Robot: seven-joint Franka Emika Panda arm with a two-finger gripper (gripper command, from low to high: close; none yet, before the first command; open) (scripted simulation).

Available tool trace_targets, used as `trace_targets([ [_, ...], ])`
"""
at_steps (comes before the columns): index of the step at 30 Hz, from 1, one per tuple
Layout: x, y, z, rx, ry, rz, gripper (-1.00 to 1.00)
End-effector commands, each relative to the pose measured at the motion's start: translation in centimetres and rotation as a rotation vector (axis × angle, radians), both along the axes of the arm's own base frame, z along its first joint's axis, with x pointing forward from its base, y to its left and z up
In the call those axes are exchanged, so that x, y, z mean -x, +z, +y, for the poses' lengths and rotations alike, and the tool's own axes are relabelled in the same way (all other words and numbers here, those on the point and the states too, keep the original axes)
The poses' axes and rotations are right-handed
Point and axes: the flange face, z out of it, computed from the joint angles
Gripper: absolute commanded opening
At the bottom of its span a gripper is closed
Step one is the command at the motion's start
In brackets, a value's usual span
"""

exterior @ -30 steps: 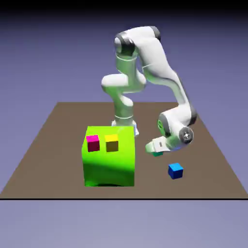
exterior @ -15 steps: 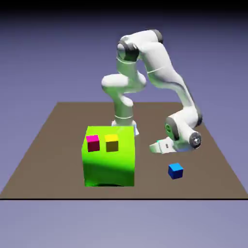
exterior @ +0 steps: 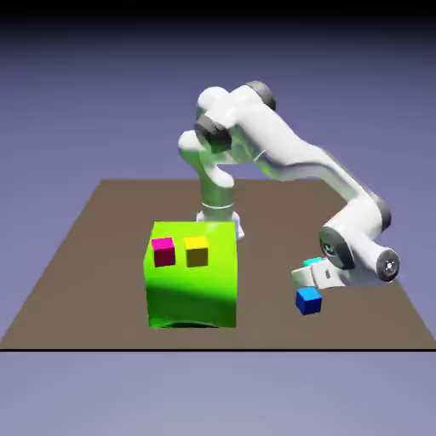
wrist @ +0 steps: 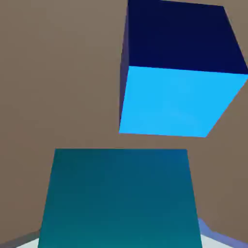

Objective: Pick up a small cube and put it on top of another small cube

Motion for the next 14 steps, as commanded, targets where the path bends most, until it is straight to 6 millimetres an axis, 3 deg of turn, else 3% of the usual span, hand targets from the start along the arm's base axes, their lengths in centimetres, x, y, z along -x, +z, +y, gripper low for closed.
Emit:
trace_targets([
  [1,-1.0,0.4,-0.2,0.000,-0.013,-0.003,-1.00],
  [3,-3.0,1.1,-0.9,-0.002,-0.044,-0.007,-1.00],
  [5,-3.4,1.2,-1.0,-0.002,-0.050,-0.008,-1.00],
  [10,0.3,-3.4,-2.3,-0.002,-0.050,-0.008,-1.00],
  [11,0.5,-3.6,-2.3,-0.002,-0.050,-0.008,-1.00],
  [12,0.5,-3.6,-2.3,-0.002,-0.050,-0.008,1.00],
  [14,-0.3,-2.7,-2.1,-0.002,-0.050,-0.009,1.00],
])
